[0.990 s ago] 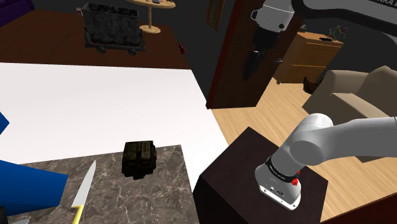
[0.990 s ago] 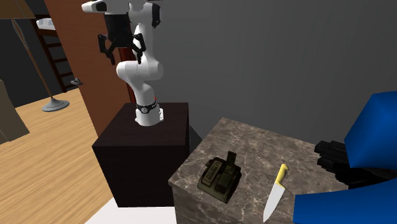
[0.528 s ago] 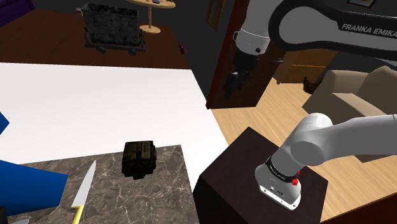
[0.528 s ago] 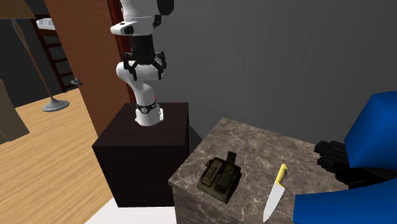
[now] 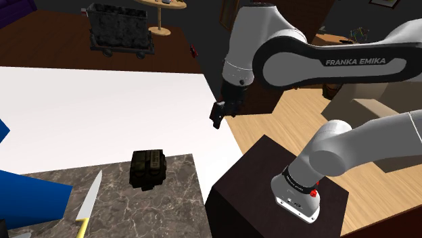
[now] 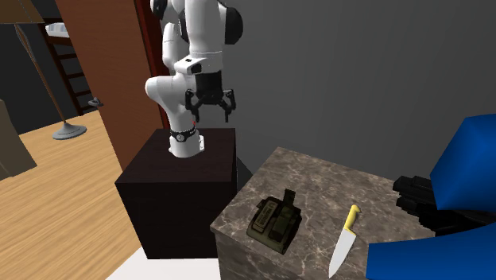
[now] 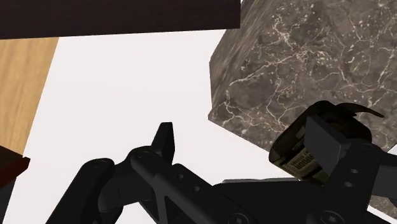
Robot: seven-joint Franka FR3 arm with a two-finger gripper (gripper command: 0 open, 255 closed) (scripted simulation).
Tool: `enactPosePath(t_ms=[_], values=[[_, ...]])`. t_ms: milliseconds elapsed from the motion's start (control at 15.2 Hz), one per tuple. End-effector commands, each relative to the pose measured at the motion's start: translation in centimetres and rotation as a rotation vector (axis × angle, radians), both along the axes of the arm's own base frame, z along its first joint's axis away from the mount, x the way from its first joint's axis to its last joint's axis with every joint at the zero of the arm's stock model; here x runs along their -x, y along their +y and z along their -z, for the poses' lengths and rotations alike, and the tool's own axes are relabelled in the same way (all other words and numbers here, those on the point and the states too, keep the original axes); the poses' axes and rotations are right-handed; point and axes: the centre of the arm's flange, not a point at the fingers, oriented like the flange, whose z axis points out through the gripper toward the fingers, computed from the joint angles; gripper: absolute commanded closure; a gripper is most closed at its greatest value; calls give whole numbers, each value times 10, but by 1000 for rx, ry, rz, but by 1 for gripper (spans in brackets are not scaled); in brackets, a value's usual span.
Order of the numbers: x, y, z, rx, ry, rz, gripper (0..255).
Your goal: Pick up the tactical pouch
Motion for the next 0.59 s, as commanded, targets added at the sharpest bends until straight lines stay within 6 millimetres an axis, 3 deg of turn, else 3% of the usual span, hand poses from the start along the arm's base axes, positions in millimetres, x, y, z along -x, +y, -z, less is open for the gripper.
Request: enactPosePath(t_ms=[0,528], values=[[-2,19,14,0,1,19,0],[-22,99,81,6,8,87,0]])
